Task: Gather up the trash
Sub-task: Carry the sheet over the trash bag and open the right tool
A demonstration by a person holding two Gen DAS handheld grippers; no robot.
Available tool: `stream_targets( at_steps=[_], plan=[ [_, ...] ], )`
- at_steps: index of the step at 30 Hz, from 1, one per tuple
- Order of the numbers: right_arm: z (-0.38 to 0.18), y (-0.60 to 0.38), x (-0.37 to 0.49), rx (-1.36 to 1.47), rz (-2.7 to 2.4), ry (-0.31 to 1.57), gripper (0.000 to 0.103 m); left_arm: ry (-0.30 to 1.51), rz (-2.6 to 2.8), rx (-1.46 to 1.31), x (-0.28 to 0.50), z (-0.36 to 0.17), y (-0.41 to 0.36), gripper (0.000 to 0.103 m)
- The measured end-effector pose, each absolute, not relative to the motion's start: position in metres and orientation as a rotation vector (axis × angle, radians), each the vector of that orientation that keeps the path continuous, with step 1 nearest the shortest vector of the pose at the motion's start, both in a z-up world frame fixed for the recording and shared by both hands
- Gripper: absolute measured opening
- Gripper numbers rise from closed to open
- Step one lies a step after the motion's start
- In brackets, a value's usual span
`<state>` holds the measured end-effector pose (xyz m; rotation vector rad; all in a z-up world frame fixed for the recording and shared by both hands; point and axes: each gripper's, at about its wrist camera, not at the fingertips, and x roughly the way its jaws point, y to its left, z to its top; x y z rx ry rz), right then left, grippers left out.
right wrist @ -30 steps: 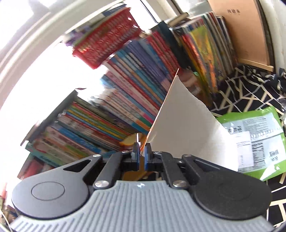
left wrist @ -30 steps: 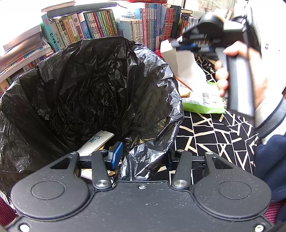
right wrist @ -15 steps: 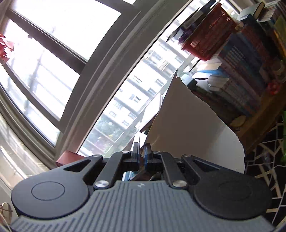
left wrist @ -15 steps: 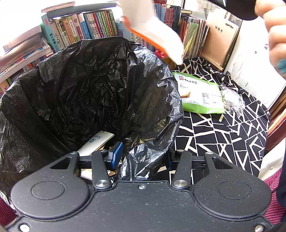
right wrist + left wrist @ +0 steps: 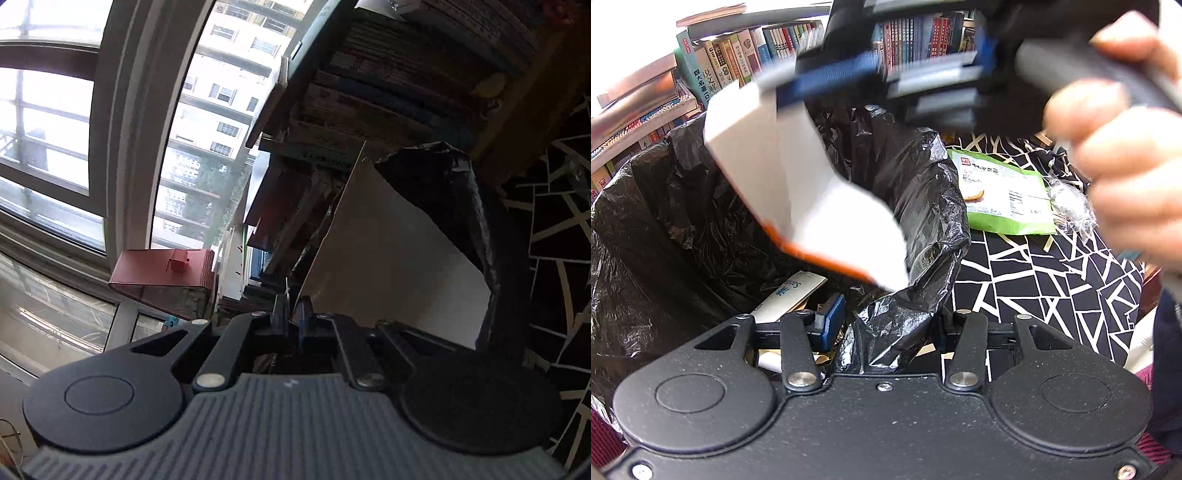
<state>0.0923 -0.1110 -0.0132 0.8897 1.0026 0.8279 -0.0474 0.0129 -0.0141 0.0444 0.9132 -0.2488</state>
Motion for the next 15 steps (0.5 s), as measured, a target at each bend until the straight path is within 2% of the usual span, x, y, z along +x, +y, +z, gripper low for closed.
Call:
stream_targets(
  at_steps=[4,11,15],
  plan=[
    [-0.035,-0.103,0.094,0.84,0.766,1.088,0.008,0.917,-0.253,0.044,-0.047,-0.014,0.012,0.045],
    [-0.027,-0.096,0.09,0.733,0.773,1.07,0.015,0.915,-0.25,0.044,-0.046,-0.015,0.013,0.046],
    [-0.023,-0.092,0.089,0.705,0.779,1.064,0.026,0.915,-0.248,0.044,-0.045,-0.015,0.013,0.046]
  ],
)
